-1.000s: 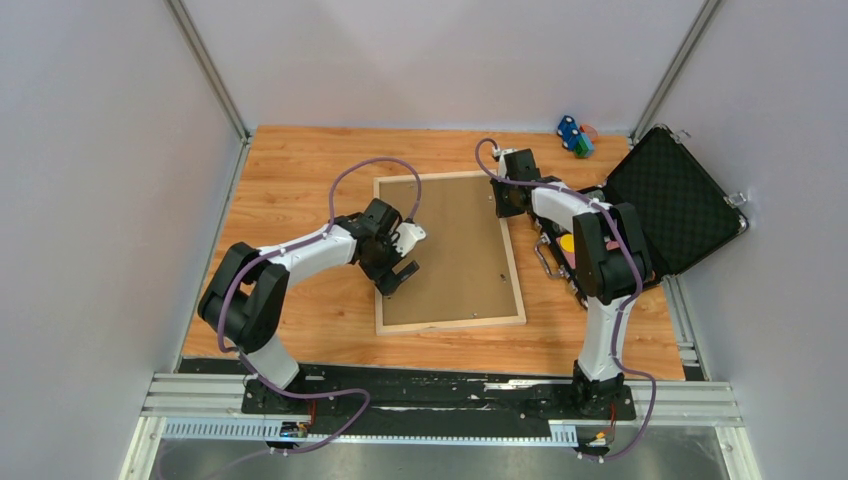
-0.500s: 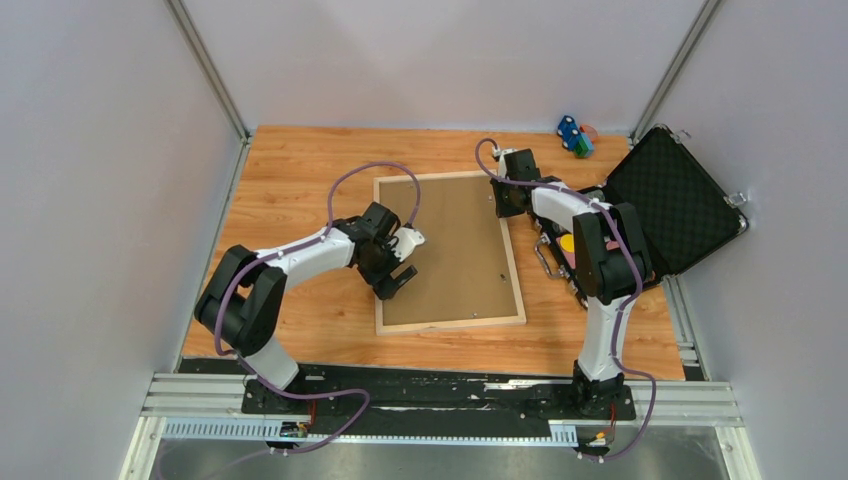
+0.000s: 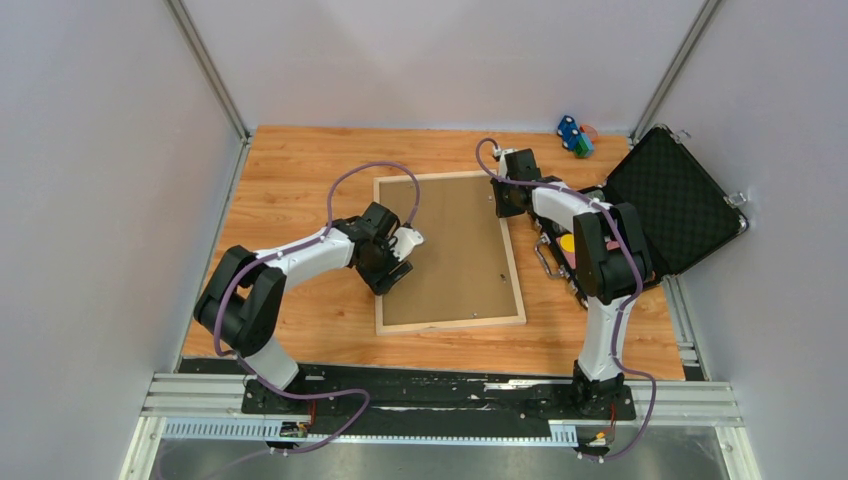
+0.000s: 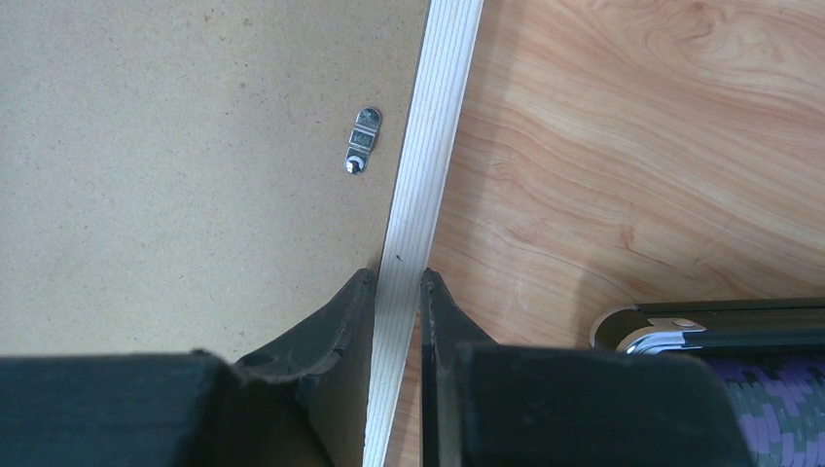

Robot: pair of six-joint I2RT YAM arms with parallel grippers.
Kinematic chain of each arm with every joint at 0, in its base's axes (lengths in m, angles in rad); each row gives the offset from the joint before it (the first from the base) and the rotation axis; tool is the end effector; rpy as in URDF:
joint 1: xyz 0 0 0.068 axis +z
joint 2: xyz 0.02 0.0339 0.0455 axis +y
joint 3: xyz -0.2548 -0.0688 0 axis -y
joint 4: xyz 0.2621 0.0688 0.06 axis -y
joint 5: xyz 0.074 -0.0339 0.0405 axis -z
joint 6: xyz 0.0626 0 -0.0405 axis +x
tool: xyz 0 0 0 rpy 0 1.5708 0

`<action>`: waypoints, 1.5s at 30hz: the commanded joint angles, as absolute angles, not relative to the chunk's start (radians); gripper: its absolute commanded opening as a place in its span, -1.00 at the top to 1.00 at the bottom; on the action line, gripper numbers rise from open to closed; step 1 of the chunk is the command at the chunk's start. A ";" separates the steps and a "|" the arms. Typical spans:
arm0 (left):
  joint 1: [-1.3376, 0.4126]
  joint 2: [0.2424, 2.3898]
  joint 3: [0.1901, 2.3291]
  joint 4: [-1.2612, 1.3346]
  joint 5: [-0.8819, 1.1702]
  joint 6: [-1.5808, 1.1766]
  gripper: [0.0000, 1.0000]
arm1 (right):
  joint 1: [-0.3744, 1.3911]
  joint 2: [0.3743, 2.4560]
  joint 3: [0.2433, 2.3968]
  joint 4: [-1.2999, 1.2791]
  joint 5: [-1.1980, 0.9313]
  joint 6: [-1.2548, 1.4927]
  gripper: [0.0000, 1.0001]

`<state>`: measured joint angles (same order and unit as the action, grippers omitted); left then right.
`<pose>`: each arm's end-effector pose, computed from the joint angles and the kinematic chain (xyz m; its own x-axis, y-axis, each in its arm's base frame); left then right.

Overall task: Put the photo into the frame
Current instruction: Install the photo frame at the center of the board, then adjust the photo frame at the center of the board.

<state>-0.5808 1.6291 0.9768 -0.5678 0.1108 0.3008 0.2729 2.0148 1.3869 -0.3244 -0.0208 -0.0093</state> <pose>0.2690 -0.1849 0.1285 -0.5789 0.7322 -0.3589 0.7838 0.6210 0.0026 0.4388 0.1242 0.1269 -0.7820 -0.2285 -0.5799 -0.2884 0.9575 0.0116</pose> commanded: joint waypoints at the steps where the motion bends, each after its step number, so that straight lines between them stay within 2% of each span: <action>1: -0.587 1.603 0.967 -0.559 0.117 0.319 -0.37 | 0.267 2.060 1.392 -0.344 -0.042 -0.029 1.00; 6: -0.587 1.602 0.969 -0.561 0.121 0.317 -0.40 | 0.267 2.059 1.393 -0.345 -0.044 -0.029 1.00; 11: -0.586 1.587 0.972 -0.565 0.116 0.312 -0.81 | 0.267 2.059 1.393 -0.346 -0.046 -0.029 1.00; 13: -0.586 1.576 0.977 -0.567 0.113 0.311 -0.90 | 0.267 2.058 1.393 -0.346 -0.049 -0.028 1.00; 20: -0.558 1.539 1.005 -0.564 0.104 0.293 -0.98 | 0.267 2.043 1.387 -0.345 -0.068 -0.020 1.00; 28: -0.391 1.596 1.095 -0.555 0.142 0.198 -0.90 | 0.267 2.018 1.381 -0.344 -0.083 -0.016 1.00; 36: -0.357 1.705 1.207 -0.571 0.154 0.149 -0.77 | 0.267 1.990 1.367 -0.346 -0.107 -0.005 1.00; 45: -0.351 1.849 1.277 -0.593 0.215 0.095 -0.44 | 0.268 1.962 1.354 -0.347 -0.129 0.022 1.00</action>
<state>-0.3538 1.8130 1.2266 -0.5724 0.1654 0.1387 0.2646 2.0060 1.3731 -0.3115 -0.0731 0.0036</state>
